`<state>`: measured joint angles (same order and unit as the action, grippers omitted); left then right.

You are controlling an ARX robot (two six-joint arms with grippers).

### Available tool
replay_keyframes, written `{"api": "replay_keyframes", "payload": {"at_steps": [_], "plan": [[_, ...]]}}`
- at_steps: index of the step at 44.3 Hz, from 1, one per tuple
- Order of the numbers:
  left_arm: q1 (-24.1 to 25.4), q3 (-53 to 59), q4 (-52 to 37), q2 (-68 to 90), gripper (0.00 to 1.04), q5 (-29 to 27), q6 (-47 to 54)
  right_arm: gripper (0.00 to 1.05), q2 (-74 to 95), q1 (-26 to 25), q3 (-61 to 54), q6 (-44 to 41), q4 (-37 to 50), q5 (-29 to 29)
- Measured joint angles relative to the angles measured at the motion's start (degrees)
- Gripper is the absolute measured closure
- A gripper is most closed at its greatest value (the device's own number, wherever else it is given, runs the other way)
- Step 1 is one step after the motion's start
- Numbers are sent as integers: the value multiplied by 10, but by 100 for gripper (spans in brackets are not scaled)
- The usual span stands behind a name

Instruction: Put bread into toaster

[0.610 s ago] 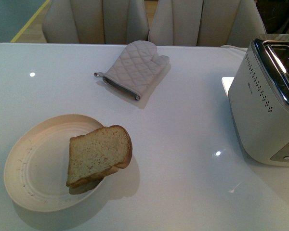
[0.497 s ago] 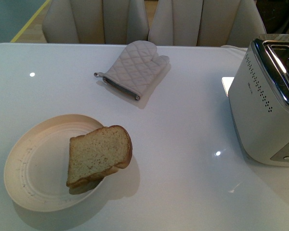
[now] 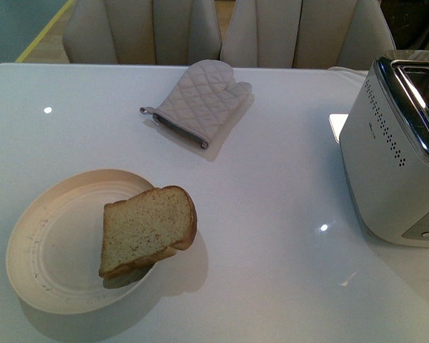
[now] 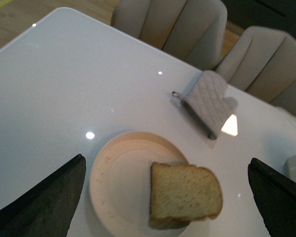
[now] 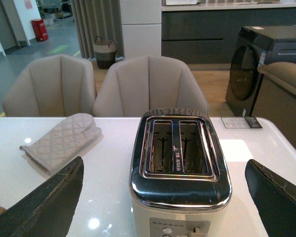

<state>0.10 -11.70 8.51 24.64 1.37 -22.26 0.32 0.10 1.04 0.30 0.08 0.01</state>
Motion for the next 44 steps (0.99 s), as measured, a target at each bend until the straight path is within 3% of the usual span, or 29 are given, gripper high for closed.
{"api": "replay_keyframes", "payload": {"at_steps": [8, 11, 20, 29, 44], "plan": [[29, -46, -166, 190, 7, 49, -23, 9, 0, 0, 0, 0, 0, 0], [41, -71, -267, 321, 7, 69, -33, 9, 0, 0, 0, 0, 0, 0], [74, -138, -454, 659, 7, 57, -36, 9, 0, 0, 0, 0, 0, 0], [88, -171, -483, 852, 7, 42, -24, 9, 0, 0, 0, 0, 0, 0], [80, -220, -502, 1033, 7, 39, 14, 9, 0, 0, 0, 0, 0, 0]]}}
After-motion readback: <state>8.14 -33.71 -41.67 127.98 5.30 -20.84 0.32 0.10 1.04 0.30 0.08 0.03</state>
